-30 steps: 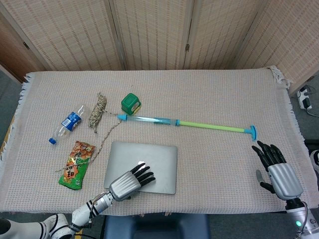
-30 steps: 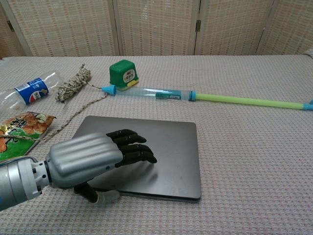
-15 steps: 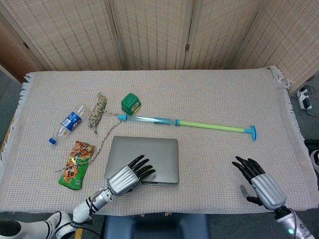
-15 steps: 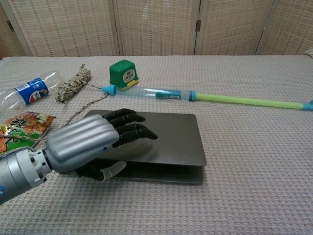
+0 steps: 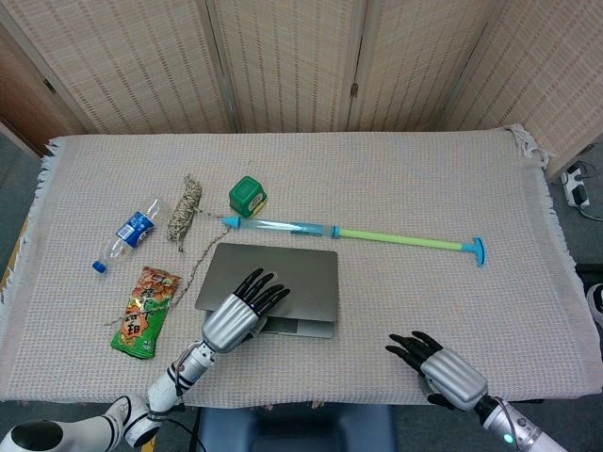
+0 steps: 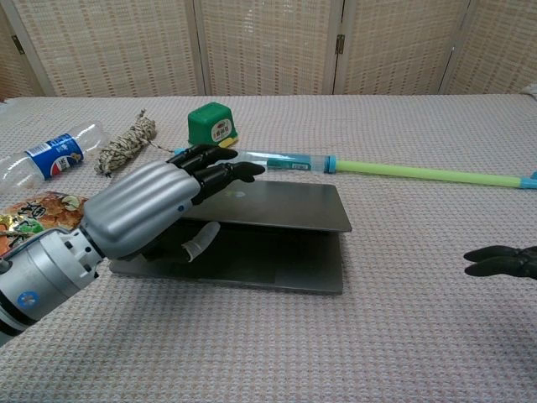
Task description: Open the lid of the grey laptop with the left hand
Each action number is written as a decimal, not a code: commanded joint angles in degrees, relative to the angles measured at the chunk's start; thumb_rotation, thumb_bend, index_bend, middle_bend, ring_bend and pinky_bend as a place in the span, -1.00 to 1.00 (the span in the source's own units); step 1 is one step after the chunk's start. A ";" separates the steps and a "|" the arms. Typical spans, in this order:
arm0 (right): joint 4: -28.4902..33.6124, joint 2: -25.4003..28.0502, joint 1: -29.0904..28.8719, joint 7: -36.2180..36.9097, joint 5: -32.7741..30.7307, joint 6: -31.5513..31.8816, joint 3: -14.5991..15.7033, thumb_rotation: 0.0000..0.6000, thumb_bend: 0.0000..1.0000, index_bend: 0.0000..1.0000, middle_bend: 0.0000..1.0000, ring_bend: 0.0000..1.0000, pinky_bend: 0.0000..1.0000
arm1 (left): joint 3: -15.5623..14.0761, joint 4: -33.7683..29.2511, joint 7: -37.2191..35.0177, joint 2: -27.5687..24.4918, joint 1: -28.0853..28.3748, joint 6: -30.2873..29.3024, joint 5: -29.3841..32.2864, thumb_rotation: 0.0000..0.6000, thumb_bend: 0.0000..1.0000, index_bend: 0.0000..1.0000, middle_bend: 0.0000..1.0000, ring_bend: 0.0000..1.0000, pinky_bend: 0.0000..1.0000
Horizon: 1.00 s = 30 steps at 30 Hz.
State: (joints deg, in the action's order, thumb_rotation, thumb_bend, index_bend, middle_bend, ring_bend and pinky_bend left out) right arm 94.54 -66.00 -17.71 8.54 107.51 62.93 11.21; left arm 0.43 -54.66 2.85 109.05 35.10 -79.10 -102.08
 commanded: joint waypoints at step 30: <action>-3.34 -20.20 -17.02 -19.51 -16.11 -21.46 -10.61 1.00 1.00 -1.00 -1.00 -0.91 -1.00 | 0.17 -1.38 1.31 -0.96 1.09 1.04 2.35 1.00 0.32 -0.83 -0.60 -0.91 -1.00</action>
State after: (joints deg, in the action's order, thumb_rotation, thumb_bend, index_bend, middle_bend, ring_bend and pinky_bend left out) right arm 91.58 -85.47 -34.09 -9.96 92.30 42.25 0.88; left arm 0.59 -56.04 4.17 108.08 36.17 -78.06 -99.73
